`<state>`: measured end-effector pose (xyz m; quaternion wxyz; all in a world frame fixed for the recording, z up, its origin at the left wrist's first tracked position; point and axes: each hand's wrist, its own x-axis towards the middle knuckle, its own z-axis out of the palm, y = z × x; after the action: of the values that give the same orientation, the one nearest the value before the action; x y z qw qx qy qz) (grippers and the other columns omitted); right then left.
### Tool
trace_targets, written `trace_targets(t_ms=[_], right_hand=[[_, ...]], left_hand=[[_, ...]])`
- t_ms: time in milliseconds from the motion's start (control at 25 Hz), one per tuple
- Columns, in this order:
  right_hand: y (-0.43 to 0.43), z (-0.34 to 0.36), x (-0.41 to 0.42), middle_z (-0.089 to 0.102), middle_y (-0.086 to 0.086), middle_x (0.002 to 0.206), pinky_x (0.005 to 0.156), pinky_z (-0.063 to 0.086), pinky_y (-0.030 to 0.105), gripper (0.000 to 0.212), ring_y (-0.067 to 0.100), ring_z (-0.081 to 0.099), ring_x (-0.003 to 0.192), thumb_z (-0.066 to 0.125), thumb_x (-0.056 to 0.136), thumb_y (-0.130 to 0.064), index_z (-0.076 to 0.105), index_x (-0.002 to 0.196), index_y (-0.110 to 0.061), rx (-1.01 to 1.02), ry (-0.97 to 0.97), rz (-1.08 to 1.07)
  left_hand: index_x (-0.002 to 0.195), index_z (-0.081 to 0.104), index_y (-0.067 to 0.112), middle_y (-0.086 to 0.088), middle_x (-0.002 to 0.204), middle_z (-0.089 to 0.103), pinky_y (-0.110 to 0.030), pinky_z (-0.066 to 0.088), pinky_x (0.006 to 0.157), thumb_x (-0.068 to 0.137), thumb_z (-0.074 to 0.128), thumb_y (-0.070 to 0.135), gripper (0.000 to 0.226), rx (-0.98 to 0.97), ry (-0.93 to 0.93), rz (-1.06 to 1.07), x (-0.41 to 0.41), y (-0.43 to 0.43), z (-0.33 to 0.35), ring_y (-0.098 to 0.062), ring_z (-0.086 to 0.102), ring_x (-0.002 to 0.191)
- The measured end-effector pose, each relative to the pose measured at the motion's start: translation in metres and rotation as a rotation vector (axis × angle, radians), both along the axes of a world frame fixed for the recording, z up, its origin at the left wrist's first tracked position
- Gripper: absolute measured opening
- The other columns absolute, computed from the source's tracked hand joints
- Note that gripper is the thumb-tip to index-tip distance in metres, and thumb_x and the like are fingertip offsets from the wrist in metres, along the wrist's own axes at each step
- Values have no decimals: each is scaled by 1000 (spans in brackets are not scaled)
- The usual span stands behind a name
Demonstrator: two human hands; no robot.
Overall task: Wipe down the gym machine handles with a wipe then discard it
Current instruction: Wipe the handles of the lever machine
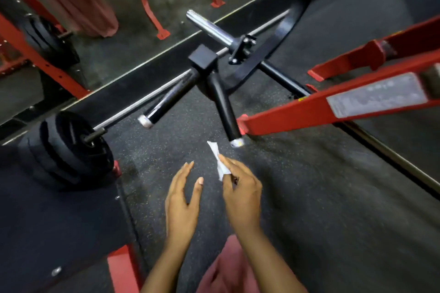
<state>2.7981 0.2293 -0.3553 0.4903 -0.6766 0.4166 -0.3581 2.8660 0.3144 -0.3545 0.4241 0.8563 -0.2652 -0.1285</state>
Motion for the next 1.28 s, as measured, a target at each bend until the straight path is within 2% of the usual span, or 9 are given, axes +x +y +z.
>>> trace_targets(t_ms=[120, 240, 320, 440, 520, 640, 840, 1040, 1280], right_hand=[[-6, 12, -83, 70, 4, 103, 83, 40, 7, 46, 7, 61, 93, 43, 69, -2, 70, 105, -11, -10, 69, -42], [-12, 32, -170, 71, 8, 99, 80, 44, 18, 39, 20, 67, 89, 47, 72, 0, 71, 102, -8, -39, 182, -78], [-14, 48, -235, 71, 10, 95, 76, 43, 17, 34, 23, 67, 86, 54, 75, 7, 72, 100, -7, -32, 255, -173], [-10, 65, -327, 70, 10, 92, 69, 37, 13, 29, 24, 65, 84, 57, 79, 3, 73, 99, -11, -25, 383, -313], [-12, 73, -368, 70, 8, 98, 77, 43, 19, 32, 24, 65, 88, 55, 80, 1, 71, 104, -13, -12, 421, -417], [-10, 91, -421, 69, 8, 106, 87, 47, 31, 36, 24, 64, 95, 51, 80, 3, 69, 108, -11, 23, 428, -637], [-2, 110, -493, 70, 8, 106, 86, 42, 24, 33, 24, 64, 98, 54, 79, 3, 69, 106, -10, 57, 442, -912], [28, 128, -579, 69, 9, 107, 93, 46, 36, 32, 26, 63, 102, 52, 82, 1, 68, 108, -9, 89, 413, -1202], [86, 139, -717, 67, 7, 113, 95, 43, 27, 35, 22, 61, 107, 49, 82, 3, 67, 109, -9, 172, 473, -1464]], left_hand=[[125, 57, 14, 1, 131, 52, -18, 29, 106, 88, 60, 16, 36, 69, -34, -248, -55, -8, 8, -12, 46, 124], [124, 57, 12, -8, 132, 54, -35, 32, 110, 89, 60, 18, 36, 168, -49, -497, -111, -18, 21, -23, 46, 128], [128, 54, 12, -6, 133, 53, -29, 30, 110, 90, 58, 21, 39, 186, -63, -632, -155, -26, 33, -22, 46, 127], [132, 50, 13, -3, 133, 52, -16, 25, 103, 90, 58, 24, 44, 159, -139, -863, -216, -47, 54, -19, 47, 125], [132, 51, 13, -3, 132, 53, -15, 25, 101, 89, 59, 24, 45, 128, -199, -992, -240, -69, 60, -18, 48, 124], [129, 53, 11, -8, 128, 56, -26, 33, 104, 89, 59, 25, 43, 116, -247, -1223, -295, -108, 68, -23, 52, 120], [134, 46, 16, -3, 134, 51, -29, 32, 108, 93, 51, 32, 45, 85, -320, -1543, -393, -145, 81, -20, 45, 126], [136, 44, 17, -2, 137, 47, -30, 30, 109, 94, 49, 34, 46, 24, -381, -1843, -511, -156, 99, -18, 42, 129], [135, 45, 13, -5, 136, 48, -29, 30, 108, 92, 53, 29, 46, -70, -435, -2120, -675, -141, 112, -21, 44, 127]])
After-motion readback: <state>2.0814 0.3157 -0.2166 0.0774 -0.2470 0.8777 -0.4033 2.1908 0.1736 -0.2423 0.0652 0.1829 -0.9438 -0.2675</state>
